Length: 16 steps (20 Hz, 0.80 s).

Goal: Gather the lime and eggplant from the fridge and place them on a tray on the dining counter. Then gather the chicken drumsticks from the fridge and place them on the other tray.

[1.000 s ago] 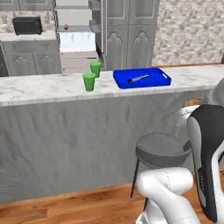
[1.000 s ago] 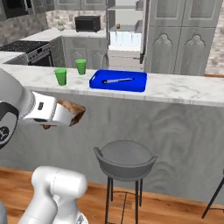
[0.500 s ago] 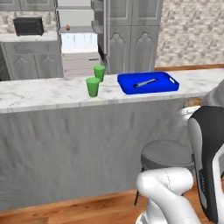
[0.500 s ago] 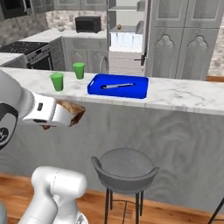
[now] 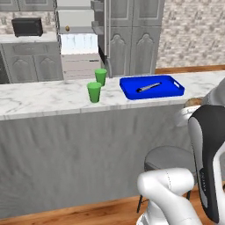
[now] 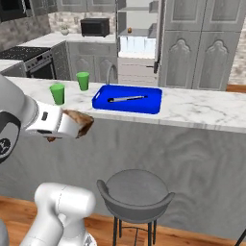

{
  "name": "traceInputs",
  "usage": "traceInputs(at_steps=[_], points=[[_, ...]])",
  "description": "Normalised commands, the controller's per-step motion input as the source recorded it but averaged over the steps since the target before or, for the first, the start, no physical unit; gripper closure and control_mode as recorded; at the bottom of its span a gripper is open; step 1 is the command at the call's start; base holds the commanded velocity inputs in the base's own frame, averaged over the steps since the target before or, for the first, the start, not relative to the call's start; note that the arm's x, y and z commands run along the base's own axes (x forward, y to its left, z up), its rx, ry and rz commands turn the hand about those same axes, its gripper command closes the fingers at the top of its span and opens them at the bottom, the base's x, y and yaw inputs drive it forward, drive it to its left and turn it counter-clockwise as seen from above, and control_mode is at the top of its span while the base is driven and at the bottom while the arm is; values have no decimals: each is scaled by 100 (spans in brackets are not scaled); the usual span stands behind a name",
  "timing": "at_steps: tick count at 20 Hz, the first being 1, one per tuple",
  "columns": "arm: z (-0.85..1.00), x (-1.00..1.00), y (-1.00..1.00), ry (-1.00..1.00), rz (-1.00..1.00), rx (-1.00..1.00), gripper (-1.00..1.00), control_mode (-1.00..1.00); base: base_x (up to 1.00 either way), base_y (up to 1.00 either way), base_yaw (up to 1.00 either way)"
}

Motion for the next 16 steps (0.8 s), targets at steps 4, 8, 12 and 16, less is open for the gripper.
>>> traceInputs(at_steps=[4,8,12,16], points=[[0,0,0,0,0,0,100,100,34,0,0],[0,0,0,0,0,0,100,100,4,0,0],[0,0,0,0,0,0,100,100,0,0,0],[0,0,0,0,0,0,100,-100,0,0,0]])
